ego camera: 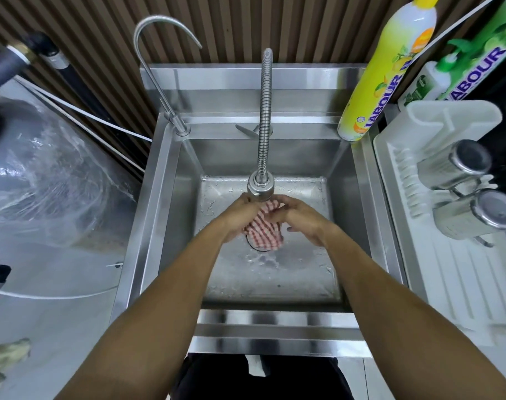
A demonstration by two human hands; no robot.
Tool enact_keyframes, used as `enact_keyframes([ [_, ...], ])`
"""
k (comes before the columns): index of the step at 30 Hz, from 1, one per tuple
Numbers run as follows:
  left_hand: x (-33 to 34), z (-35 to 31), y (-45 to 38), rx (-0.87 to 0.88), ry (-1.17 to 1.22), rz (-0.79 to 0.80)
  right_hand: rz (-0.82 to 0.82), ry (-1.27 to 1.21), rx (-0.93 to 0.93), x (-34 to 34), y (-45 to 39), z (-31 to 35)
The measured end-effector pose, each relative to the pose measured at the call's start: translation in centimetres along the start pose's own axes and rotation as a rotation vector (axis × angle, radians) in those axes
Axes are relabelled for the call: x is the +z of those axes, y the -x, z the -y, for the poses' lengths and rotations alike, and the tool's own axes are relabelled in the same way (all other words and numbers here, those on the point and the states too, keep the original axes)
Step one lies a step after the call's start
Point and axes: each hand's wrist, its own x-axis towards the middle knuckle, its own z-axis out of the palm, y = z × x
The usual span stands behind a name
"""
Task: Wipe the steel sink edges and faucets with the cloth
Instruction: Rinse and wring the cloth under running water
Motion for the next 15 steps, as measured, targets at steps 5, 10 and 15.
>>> enact_keyframes([
  [5,-1.5,-0.2,0.3,-0.004,0.129,0.014,-0.187,-0.104,-0.095,-0.3,-0.5,-0.4],
  [10,-1.5,1.6,1.0,-0.062,0.136,0.119,-0.144,-0.383,0.003,0.3,-1.1,-0.6],
  [15,-1.3,1.7,0.7,0.029,0.175,0.036,-0.071,-0.576,0.021,1.0,-1.5,-0.7],
])
